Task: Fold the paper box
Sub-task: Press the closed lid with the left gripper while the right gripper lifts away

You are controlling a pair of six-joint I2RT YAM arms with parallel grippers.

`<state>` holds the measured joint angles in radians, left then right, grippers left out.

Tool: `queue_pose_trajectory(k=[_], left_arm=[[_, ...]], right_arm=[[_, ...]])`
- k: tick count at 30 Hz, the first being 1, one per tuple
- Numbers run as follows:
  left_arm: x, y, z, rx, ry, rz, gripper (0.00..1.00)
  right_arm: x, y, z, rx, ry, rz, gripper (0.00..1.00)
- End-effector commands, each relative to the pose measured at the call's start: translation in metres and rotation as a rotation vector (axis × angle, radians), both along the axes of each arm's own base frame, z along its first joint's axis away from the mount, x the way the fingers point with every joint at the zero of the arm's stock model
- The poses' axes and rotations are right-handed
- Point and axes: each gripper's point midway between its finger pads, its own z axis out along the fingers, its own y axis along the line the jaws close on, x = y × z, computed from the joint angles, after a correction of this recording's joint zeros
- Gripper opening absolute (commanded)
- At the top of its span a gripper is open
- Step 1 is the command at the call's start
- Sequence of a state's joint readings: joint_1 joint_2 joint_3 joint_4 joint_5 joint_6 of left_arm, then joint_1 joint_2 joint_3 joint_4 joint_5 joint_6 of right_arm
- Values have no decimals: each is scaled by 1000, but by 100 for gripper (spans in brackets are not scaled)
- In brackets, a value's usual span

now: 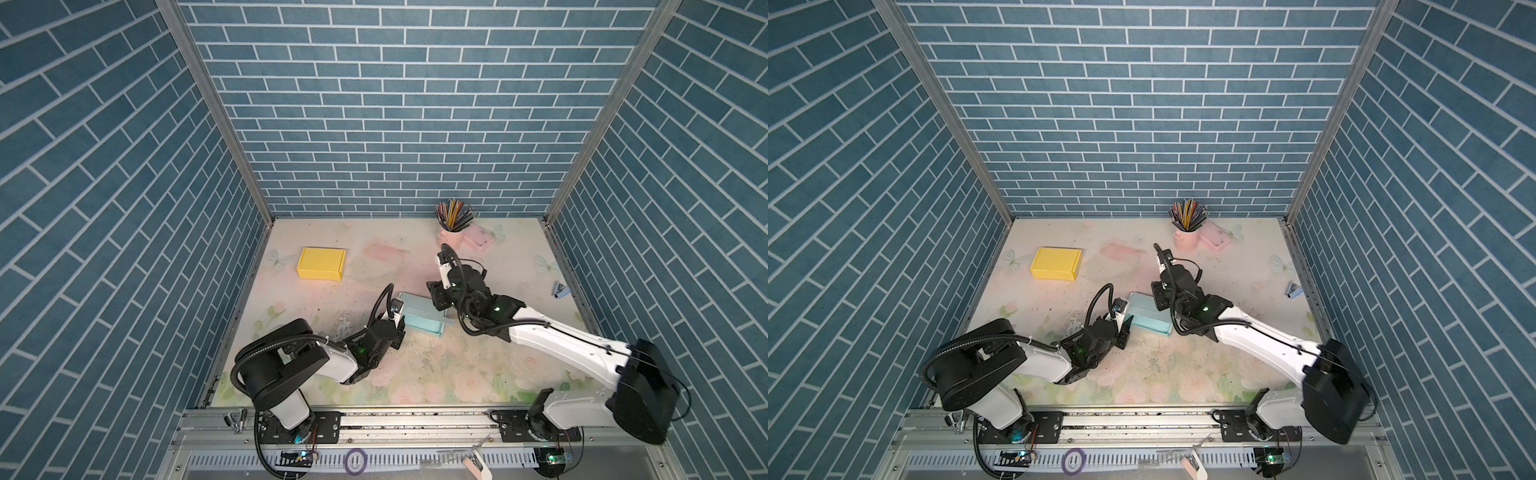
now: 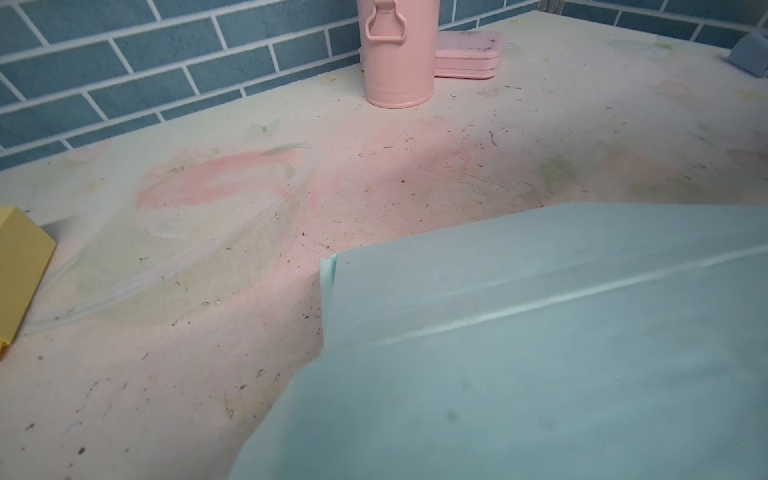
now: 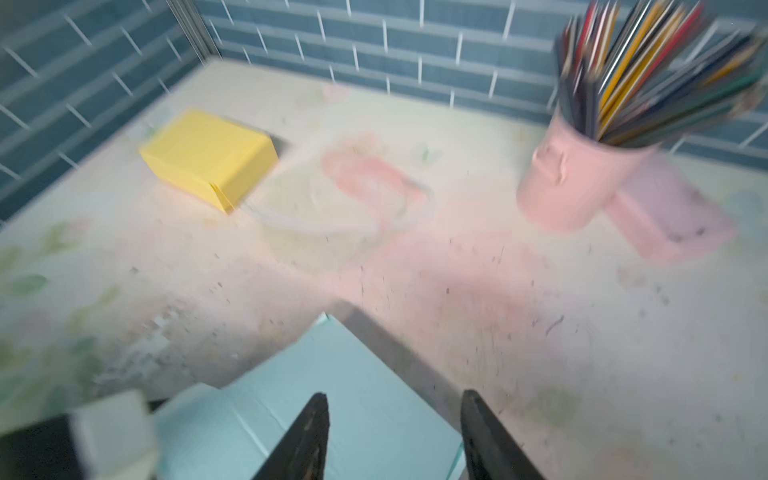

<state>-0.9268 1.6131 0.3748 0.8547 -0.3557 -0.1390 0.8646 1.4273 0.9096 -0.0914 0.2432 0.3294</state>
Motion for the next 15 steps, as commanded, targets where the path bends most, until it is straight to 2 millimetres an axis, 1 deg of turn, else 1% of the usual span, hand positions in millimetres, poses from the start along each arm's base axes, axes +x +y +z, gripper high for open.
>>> queue_pose_trajectory(k=[1,4,5,6,7,10,11,12,13,15], left_arm=[[-14,-1,-8,8,50,-57,48],[-27,4,-13,14,92,-81,55],[-32,5,-13,11,111,-90,60],[-37,7,-16,30,146,-100,71],[-43,6,-17,52,180,-121,79],[-68,10,-15,161,273,-158,96],[-78,11,-11,176,307,-178,99],[-89,14,-10,190,353,-198,99],[-97,16,-6,188,382,-209,99],[-113,20,7,162,443,-237,99]], right_arm=[[-7,2,-33,-6,111,-25,51],[-5,1,-52,-52,132,-28,49],[-5,0,-58,-65,138,-29,49],[-6,-2,-63,-77,145,-31,49],[-6,-3,-68,-85,149,-32,49],[-9,-4,-80,-99,166,-30,48],[-9,-4,-83,-99,170,-29,48],[-9,-4,-86,-100,173,-29,47],[-9,-3,-86,-97,173,-30,47],[-9,-2,-86,-93,169,-28,46]])
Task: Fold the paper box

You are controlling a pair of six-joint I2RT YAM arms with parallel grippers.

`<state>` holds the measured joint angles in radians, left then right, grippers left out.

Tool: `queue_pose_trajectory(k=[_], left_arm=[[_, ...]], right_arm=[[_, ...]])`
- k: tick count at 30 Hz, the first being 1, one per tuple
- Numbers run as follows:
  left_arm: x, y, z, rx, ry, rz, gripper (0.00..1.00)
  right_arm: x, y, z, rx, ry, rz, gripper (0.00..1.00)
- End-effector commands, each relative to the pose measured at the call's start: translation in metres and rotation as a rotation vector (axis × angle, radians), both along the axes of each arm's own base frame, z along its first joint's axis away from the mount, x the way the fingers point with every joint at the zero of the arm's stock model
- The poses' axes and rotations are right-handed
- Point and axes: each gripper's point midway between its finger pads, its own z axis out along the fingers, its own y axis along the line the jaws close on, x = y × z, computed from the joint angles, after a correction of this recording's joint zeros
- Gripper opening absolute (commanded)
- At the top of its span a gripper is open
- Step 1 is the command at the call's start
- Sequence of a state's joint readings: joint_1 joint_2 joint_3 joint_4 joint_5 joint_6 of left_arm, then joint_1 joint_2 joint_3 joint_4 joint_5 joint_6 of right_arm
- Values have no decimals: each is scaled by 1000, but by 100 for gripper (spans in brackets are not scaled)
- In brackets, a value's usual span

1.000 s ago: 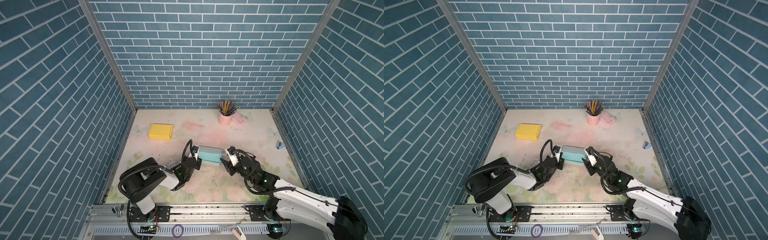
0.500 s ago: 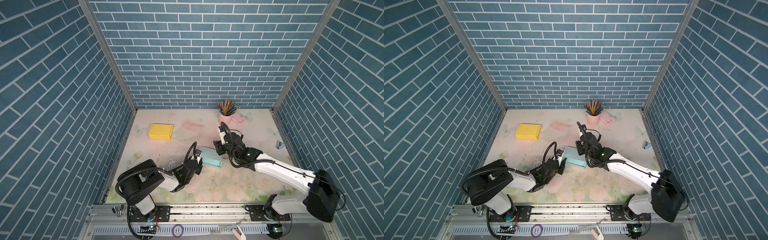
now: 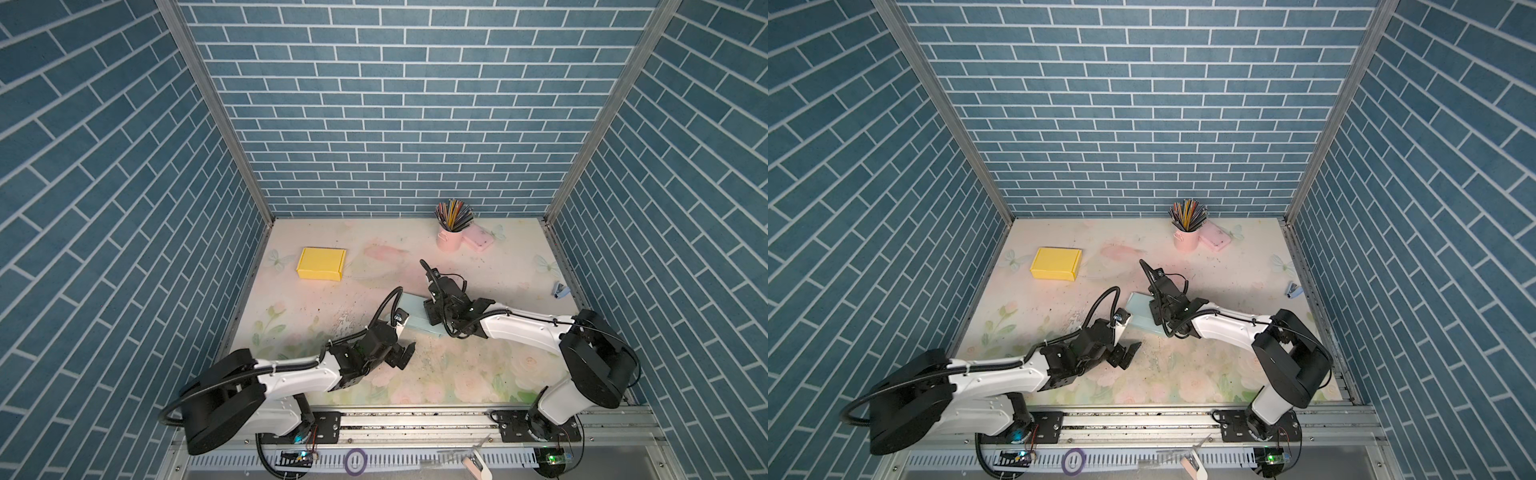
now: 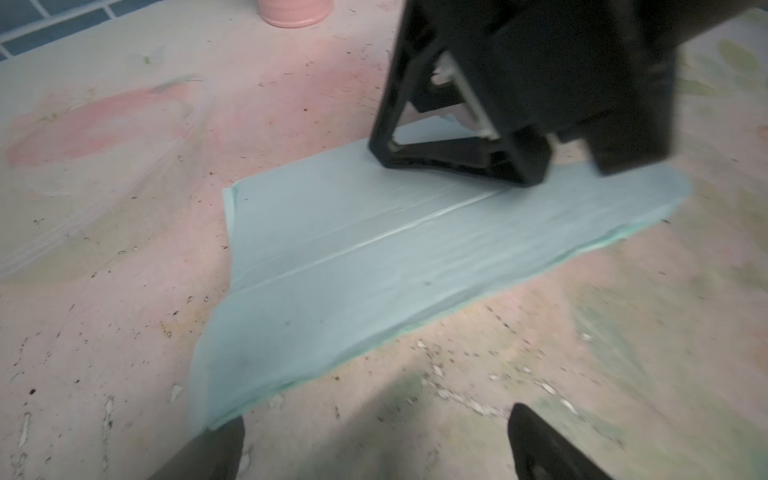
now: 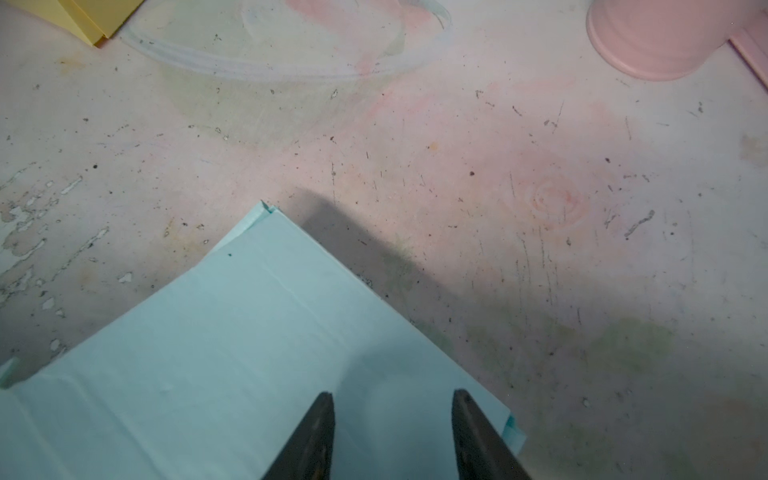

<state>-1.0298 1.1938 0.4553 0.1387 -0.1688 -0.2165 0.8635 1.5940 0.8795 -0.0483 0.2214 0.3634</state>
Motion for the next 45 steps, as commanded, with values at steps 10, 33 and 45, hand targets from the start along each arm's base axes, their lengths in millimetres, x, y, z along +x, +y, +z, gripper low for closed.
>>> queue_pose_trajectory(k=[10,33,45], left_arm=[[17,33,77,-162,314,80,99],[109,35,-41,-134,481,214,65],[105,37,-58,-132,502,226,60]], right_arm=[[-6,-2,-18,-4,29,-11,44],[-10,-1,5,37,-4,3,41],[-51,-23,34,225,73,-36,45]])
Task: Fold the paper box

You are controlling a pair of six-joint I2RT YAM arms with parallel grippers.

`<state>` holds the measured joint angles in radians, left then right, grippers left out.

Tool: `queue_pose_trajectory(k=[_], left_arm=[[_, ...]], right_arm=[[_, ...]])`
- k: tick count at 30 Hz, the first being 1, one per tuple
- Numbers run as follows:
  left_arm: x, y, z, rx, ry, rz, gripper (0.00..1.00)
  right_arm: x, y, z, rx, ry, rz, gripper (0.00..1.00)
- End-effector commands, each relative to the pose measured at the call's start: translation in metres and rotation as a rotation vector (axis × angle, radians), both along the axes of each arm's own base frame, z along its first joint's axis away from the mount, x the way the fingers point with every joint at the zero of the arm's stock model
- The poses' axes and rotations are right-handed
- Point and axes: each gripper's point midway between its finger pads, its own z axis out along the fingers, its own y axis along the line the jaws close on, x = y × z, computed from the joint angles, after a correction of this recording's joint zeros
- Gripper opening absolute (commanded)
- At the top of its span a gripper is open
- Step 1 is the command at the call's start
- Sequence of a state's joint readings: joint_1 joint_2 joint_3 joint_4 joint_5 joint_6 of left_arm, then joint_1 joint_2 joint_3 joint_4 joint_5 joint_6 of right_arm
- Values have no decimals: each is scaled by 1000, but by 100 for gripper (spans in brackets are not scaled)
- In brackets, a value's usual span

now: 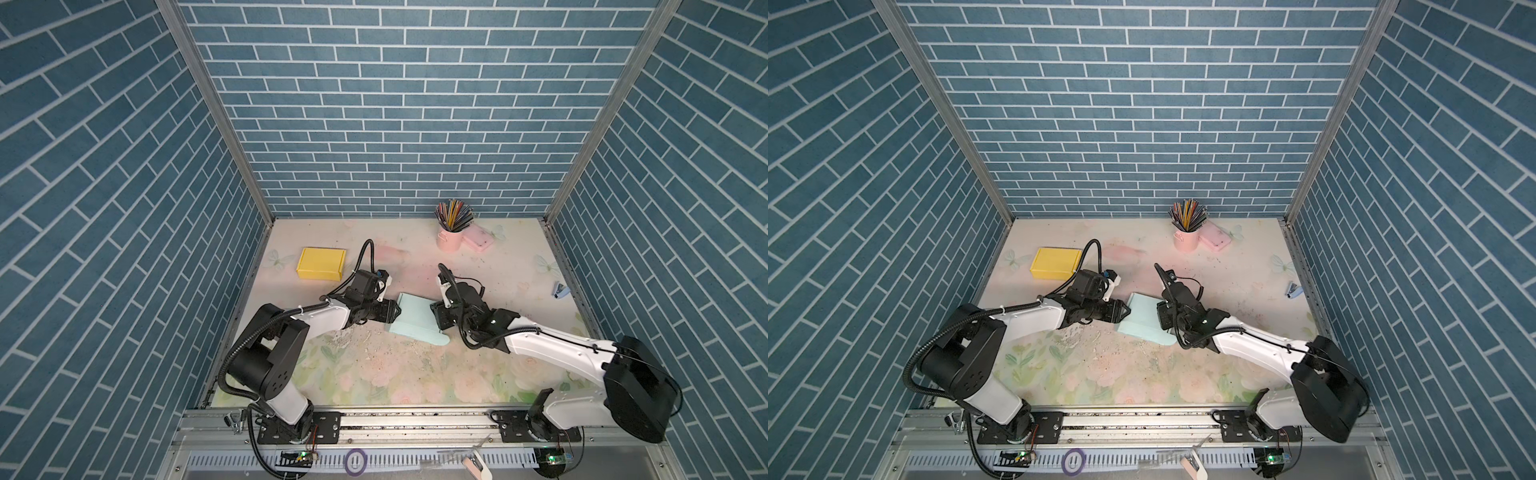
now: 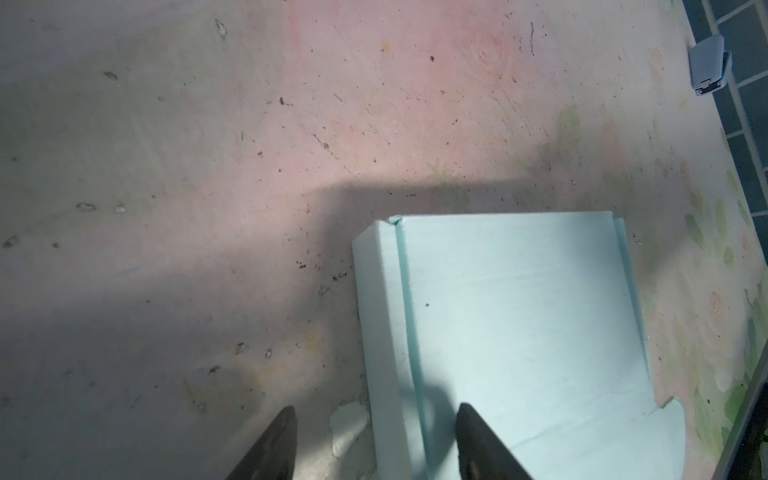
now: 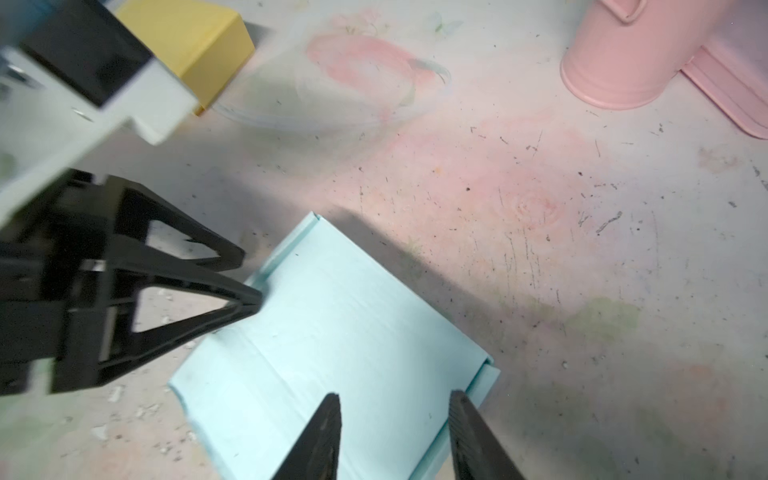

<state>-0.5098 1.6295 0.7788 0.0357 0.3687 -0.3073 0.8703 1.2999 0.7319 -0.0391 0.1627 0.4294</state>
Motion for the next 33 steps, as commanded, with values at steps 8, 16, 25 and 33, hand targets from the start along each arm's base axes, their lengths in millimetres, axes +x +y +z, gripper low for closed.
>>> queue_pose_trajectory(k=[8,16,25,33], left_arm=[[-10,9,-10,45,21,23,60],[-19,11,10,36,-13,30,60],[-35,20,24,15,-28,52,60],[-72,15,23,34,-39,52,61]], right_arm=[[-23,-10,-59,-52,237,-52,44],[-1,-34,-78,-177,256,-90,40],[3,-32,-43,-136,194,-62,39],[-40,-32,-40,-36,259,-47,42]])
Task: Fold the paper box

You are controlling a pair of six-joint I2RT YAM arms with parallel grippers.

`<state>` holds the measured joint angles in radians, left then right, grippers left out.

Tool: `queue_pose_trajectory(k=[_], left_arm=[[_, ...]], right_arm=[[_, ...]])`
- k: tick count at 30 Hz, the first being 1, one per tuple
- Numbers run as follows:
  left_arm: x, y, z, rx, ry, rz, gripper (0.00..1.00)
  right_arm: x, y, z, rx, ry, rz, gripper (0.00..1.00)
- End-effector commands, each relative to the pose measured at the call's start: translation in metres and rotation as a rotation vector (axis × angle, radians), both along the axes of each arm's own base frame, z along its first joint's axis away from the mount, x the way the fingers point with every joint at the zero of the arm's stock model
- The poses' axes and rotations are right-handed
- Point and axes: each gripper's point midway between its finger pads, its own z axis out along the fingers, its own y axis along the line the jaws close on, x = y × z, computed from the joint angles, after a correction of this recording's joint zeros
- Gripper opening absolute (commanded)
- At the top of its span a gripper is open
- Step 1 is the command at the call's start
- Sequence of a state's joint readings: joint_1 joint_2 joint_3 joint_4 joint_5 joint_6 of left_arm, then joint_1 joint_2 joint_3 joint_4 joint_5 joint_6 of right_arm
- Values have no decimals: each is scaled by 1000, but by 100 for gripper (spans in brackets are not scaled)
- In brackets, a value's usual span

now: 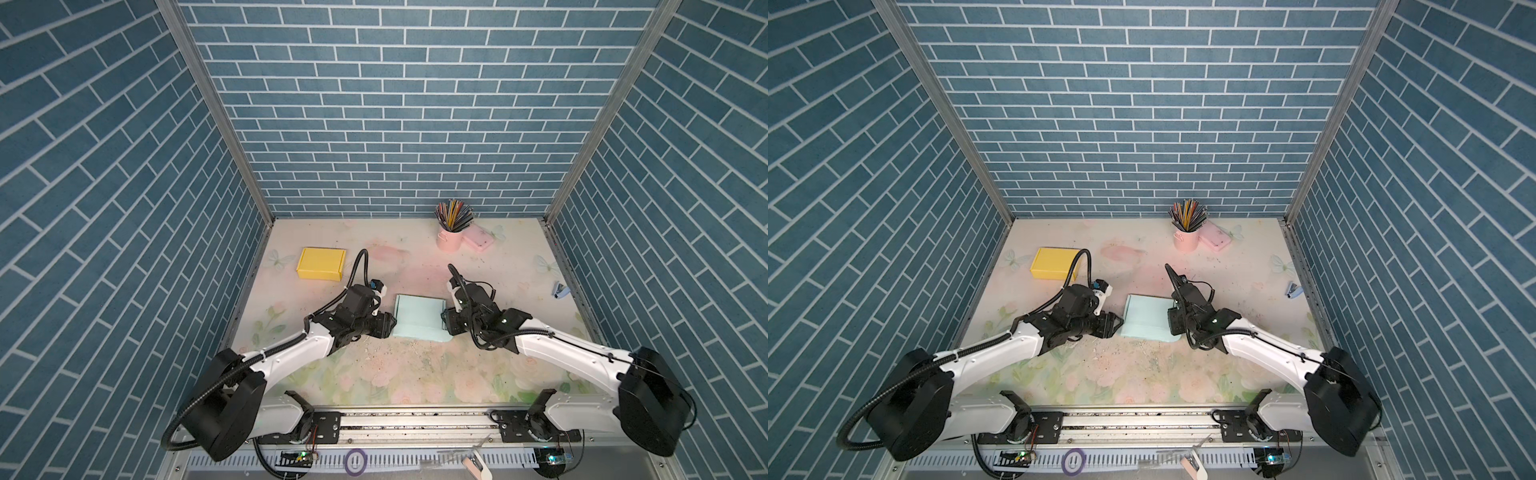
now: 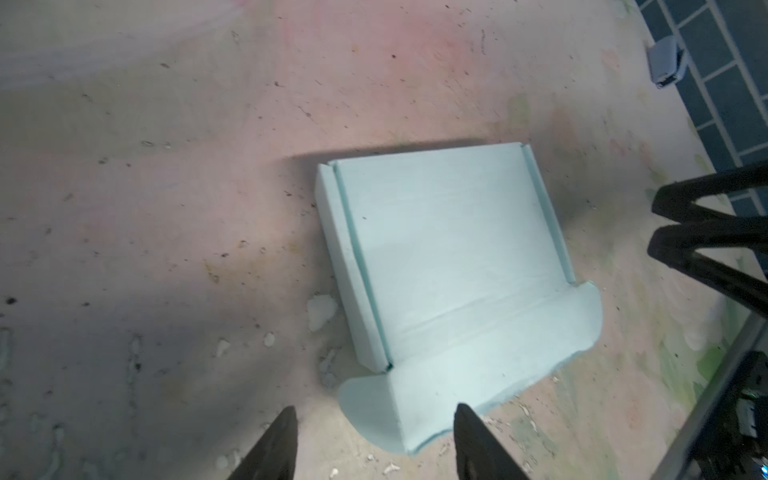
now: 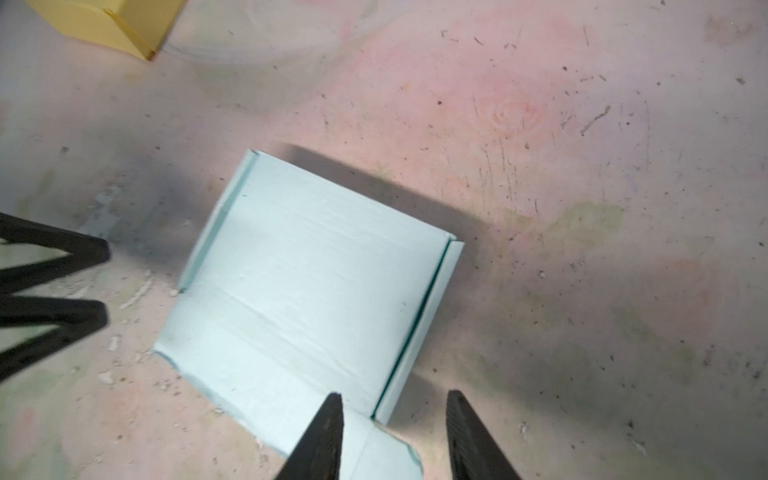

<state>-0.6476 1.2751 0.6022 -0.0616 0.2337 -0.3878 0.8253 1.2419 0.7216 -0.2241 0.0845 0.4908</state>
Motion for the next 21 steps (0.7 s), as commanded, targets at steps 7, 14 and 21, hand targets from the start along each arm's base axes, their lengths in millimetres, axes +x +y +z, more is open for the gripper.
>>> queue_pose_trajectory(k=[7,14,21], left_arm=[[-12,-6,-22,-19,60,19,66],[-12,-18,-26,-53,76,-15,68],[-17,-30,-23,-104,91,-49,65]], right_arm=[[-30,8,-45,41,164,-12,44],[-34,20,-55,52,184,4,44],[-33,27,-56,58,189,11,44]])
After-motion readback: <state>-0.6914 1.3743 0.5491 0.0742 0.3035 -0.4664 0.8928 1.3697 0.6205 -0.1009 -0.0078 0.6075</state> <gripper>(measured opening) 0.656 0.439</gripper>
